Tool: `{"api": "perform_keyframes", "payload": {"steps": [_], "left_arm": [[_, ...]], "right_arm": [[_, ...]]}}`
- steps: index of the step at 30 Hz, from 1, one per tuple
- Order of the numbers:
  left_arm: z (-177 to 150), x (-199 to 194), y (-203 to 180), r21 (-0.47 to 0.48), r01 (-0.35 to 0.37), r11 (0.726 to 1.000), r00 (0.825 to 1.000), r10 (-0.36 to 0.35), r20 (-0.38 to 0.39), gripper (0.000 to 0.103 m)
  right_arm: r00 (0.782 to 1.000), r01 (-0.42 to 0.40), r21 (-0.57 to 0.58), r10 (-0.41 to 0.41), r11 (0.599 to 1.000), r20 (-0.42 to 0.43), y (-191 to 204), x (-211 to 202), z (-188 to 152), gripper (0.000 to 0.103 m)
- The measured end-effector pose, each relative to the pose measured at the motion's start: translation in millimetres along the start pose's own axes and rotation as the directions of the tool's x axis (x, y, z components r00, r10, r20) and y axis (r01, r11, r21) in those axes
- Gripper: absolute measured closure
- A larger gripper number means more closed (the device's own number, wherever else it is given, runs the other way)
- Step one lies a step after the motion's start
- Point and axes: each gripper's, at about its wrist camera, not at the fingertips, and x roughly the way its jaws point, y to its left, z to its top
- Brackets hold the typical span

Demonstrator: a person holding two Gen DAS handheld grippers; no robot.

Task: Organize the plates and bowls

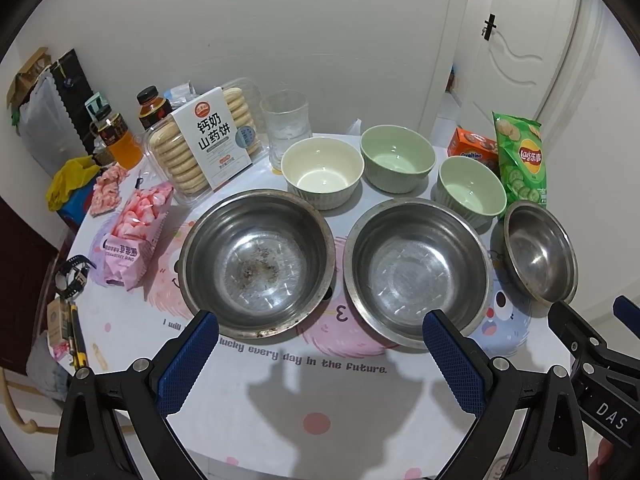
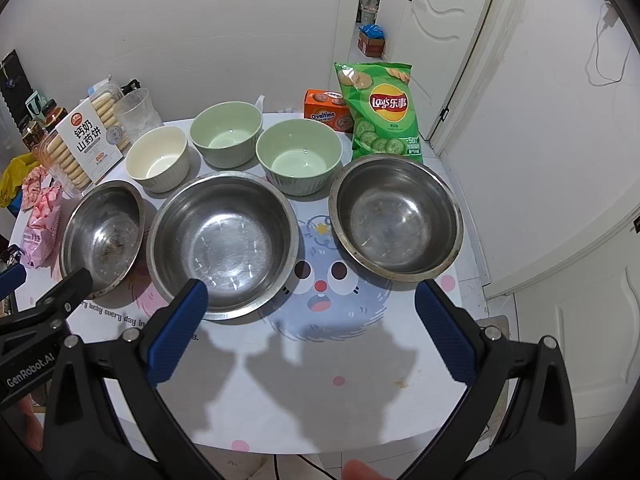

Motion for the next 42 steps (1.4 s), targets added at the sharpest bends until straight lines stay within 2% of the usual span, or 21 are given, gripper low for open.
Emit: {"api": "perform_keyframes", "payload": {"steps": [20, 31, 36, 42], "left_arm": [[5, 9, 30, -0.042, 0.008, 0.999, 0.999, -0.010, -0.034, 0.000], [8, 41, 90, -0.158, -0.039, 0.987, 0.995, 0.024, -0.098, 0.000], [8, 57, 114, -0.190, -0.033, 0.981, 0.991, 0.007, -0.135, 0.000], [4, 79, 141, -0.259, -0.026, 0.965, 0.983, -0.023, -0.184, 0.000]], "right_arm": [[1.000, 0.004, -0.033, -0.005, 0.999, -0.030, 29, 5, 6, 0.000], [0.993, -0.099, -0.143, 0.090, 0.985, -0.070, 82, 32, 31, 0.000], [0.977, -0.195, -0.213, 0.171, 0.958, -0.124, 115, 51, 47, 0.000], [0.965, -0.250, -0.351, 0.202, 0.902, -0.168, 169, 74, 70, 0.000]]}}
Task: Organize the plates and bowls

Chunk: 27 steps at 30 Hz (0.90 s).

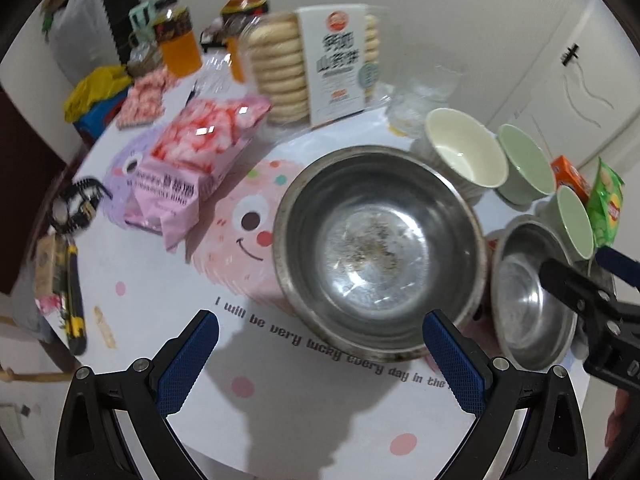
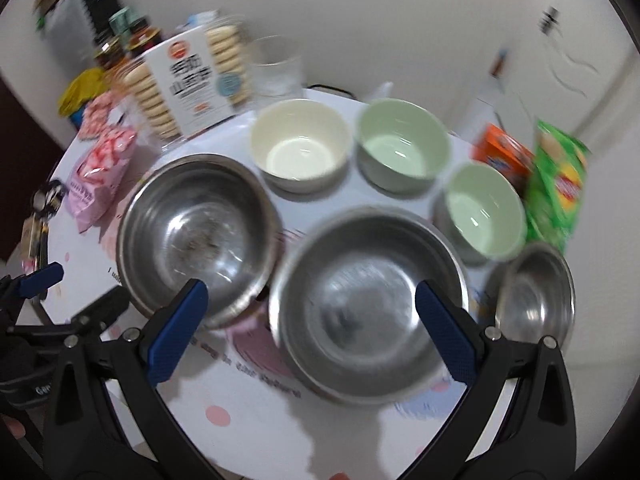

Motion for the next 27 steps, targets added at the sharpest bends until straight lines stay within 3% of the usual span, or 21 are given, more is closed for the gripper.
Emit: {"api": "perform_keyframes", "payload": {"steps": [3, 6, 9, 13, 18, 21, 25, 27], "left_arm": [[2, 11, 9, -0.016, -0.007, 1.000, 1.000, 0.007, -0.016, 0.000], [4, 23, 15, -0.021, -0.006, 1.000, 0.999, 0.005, -0.040, 0.000], [7, 33, 22, -0.041, 0.004, 0.999, 0.998, -0.006, -0.057, 0.002], [13, 48, 25, -0.043, 0.017, 0.999, 0.995, -0.021, -0.096, 0.022], [19, 65, 29, -0.059, 0.031, 0.998, 0.990, -0.038, -0.133, 0.050], [23, 74, 33, -0.070, 0.033, 0.997, 0.987, -0.044, -0.158, 0.057], [27, 83, 32, -0.067, 0.055, 0.996, 0.982, -0.066, -0.175, 0.075], [31, 88, 29, -0.056, 0.054, 0.997, 0.981, -0.064, -0.181, 0.078]], "right_arm": [[0.999, -0.023, -0.053, 0.022, 0.998, -0.030, 12, 18, 14, 0.002], [0.996, -0.064, -0.077, 0.058, 0.995, -0.073, 18, 37, 23, 0.014], [0.991, -0.080, -0.092, 0.070, 0.992, -0.114, 24, 54, 30, 0.016], [0.986, -0.100, -0.111, 0.083, 0.989, -0.148, 31, 70, 34, 0.028], [0.980, -0.086, -0.120, 0.062, 0.989, -0.190, 37, 87, 36, 0.031], [0.972, -0.102, -0.112, 0.076, 0.988, -0.221, 38, 96, 35, 0.047], [0.969, -0.079, -0.093, 0.055, 0.993, -0.242, 34, 104, 35, 0.063], [0.967, -0.068, -0.084, 0.045, 0.994, -0.250, 32, 107, 35, 0.069]]}}
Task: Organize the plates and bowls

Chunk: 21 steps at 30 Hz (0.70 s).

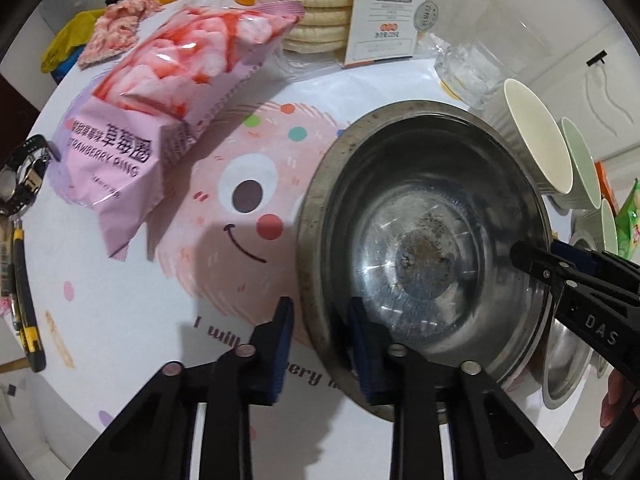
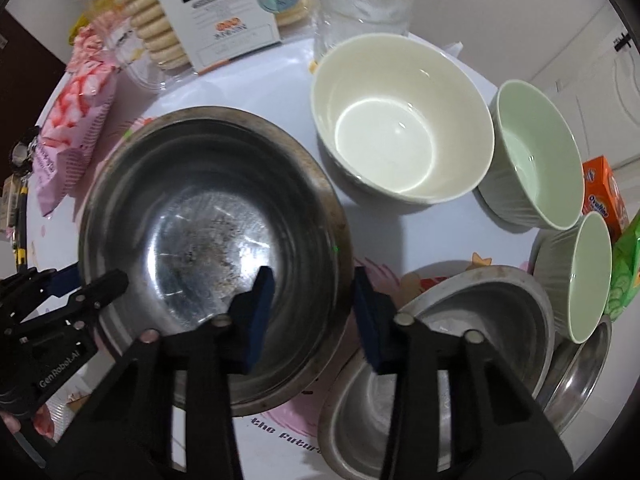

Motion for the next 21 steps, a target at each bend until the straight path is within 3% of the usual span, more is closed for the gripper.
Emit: {"api": "perform_keyframes", "payload": {"steps": [4, 14, 21], "left_arm": [[4, 2, -10, 0.038, -0.033, 0.999, 0.999, 0.033, 0.006, 0.084], [-5, -17, -3, 0.065, -0.035, 0.997, 0.999, 0.033, 0.043, 0.085], [-31, -40, -1, 0.161, -0.058, 0.985, 0.997, 0.048, 0.061, 0.085]], "right_arm": [[1.000, 0.008, 0.024, -0.008, 1.000, 0.000, -5, 0, 0, 0.085], [0.999, -0.039, 0.075, 0.037, 0.996, 0.034, -4, -14, -17, 0.085], [0.989, -0.131, 0.184, 0.116, 0.974, 0.087, 3, -42, -68, 0.087]]}}
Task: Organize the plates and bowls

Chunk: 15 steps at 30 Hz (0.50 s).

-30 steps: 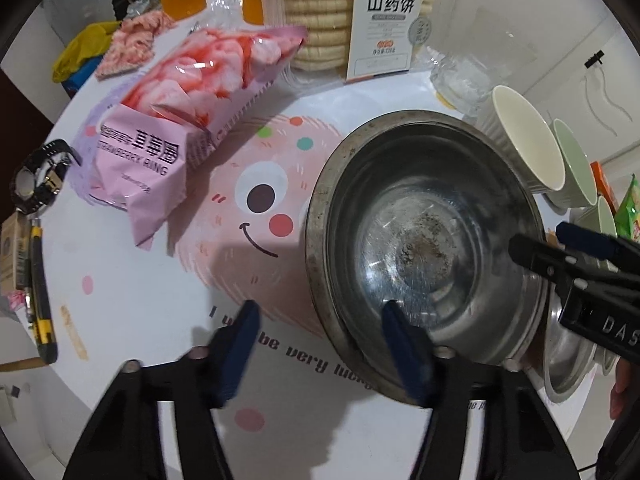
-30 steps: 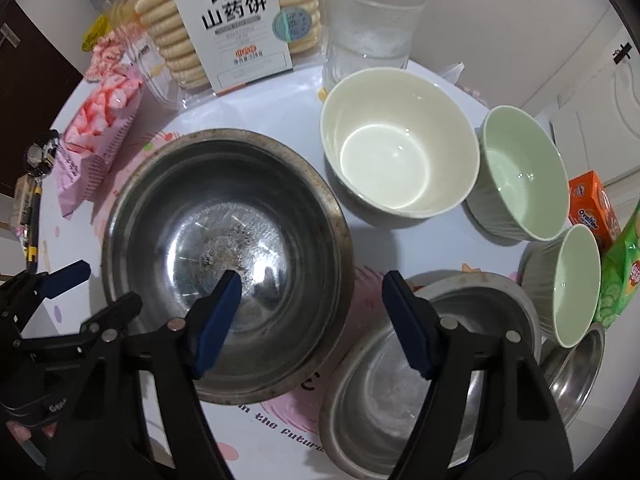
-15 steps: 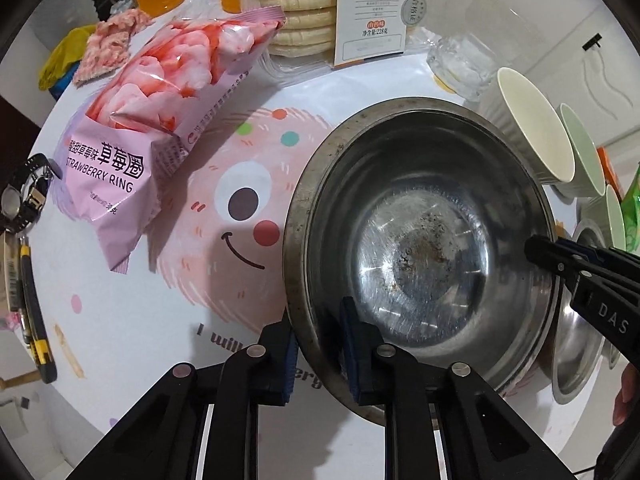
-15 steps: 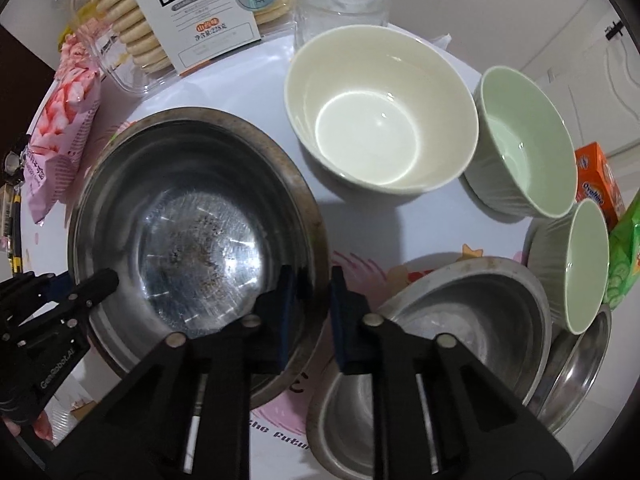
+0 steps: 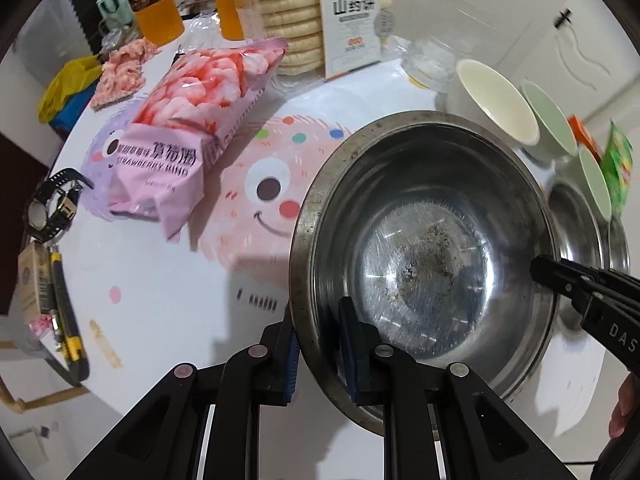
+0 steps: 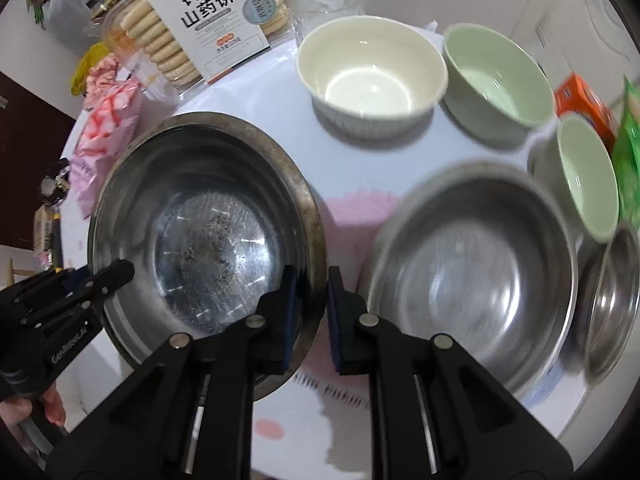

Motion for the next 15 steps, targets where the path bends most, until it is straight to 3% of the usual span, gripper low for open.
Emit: {"api": "perform_keyframes", "payload": {"steps": [6, 10, 15], "left_arm": [[-36, -11, -11, 0.091, -0.008, 0.996, 1.000, 0.009, -0.013, 0.086], [-51, -1, -23, 0.112, 0.006, 0.994, 0.999, -0.001, -0.048, 0.086], [-61, 7, -39, 0.161, -0.003, 0.987, 1.000, 0.007, -0.027, 0.086]], "right_arm": [[0.999, -0.038, 0.077, 0.039, 0.996, -0.014, -1, -8, -59, 0.087], [0.999, -0.041, 0.107, 0.044, 0.993, -0.027, -10, -6, -82, 0.087], [0.999, -0.033, 0.151, 0.038, 0.988, -0.030, -28, -3, -102, 0.087]]}}
